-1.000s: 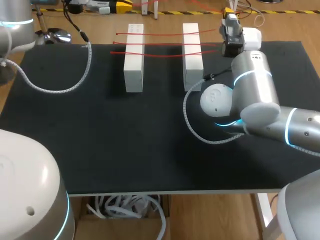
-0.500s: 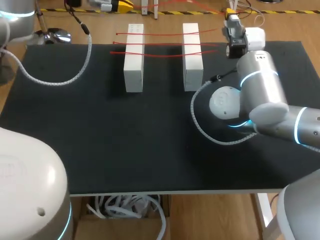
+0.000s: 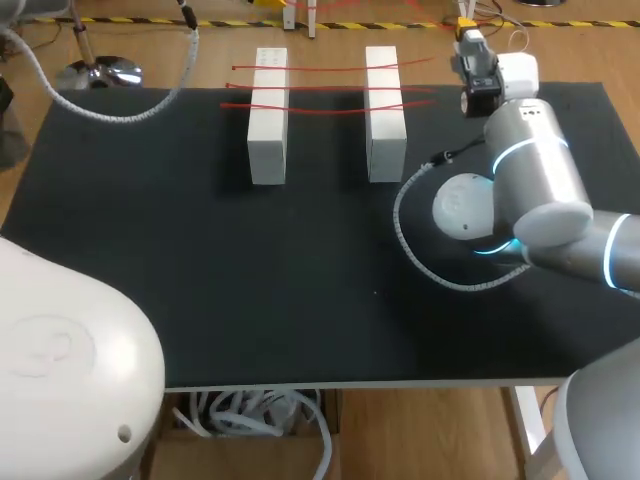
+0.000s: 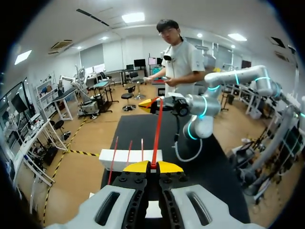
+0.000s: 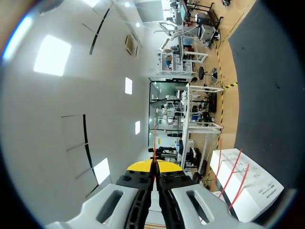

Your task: Grab the tape and strap the tape.

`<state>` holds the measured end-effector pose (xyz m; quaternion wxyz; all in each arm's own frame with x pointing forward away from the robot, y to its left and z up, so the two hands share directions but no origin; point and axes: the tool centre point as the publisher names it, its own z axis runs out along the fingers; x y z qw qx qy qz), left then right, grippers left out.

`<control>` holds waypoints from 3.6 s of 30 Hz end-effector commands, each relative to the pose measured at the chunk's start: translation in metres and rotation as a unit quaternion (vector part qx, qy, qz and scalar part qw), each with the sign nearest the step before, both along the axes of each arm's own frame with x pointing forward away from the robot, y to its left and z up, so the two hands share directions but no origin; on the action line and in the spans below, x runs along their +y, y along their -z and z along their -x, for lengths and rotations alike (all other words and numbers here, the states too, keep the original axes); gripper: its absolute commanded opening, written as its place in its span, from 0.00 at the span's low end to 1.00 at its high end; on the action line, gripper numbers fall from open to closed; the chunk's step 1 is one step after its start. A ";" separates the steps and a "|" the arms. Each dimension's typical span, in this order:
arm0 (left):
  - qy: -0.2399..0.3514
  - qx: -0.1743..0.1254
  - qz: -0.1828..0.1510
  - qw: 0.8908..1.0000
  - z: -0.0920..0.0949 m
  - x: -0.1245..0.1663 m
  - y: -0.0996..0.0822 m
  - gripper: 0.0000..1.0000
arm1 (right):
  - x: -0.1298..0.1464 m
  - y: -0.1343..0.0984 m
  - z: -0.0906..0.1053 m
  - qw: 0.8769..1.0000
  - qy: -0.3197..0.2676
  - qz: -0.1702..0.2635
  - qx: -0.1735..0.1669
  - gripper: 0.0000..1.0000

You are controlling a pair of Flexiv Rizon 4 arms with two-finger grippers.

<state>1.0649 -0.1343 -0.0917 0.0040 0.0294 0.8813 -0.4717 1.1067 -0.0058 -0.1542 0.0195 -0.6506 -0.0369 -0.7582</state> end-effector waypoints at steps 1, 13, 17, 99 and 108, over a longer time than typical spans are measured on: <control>0.007 0.005 -0.012 1.000 -0.005 0.000 -0.002 0.00 | -0.004 -0.004 0.001 1.000 -0.010 0.008 0.002 0.00; -0.062 0.008 -0.123 0.990 -0.010 -0.014 -0.005 0.00 | -0.012 -0.003 0.002 0.999 -0.013 0.035 0.010 0.00; -0.063 0.010 -0.130 0.989 -0.010 -0.015 -0.008 0.00 | -0.013 -0.003 0.002 0.999 -0.014 0.039 0.012 0.00; 0.016 0.017 -0.289 0.957 -0.025 -0.073 0.012 0.00 | -0.010 -0.004 0.000 0.998 -0.035 0.045 0.008 0.00; 0.018 0.030 -0.318 0.947 -0.025 -0.086 0.013 0.00 | -0.010 -0.004 0.000 0.998 -0.035 0.045 0.008 0.00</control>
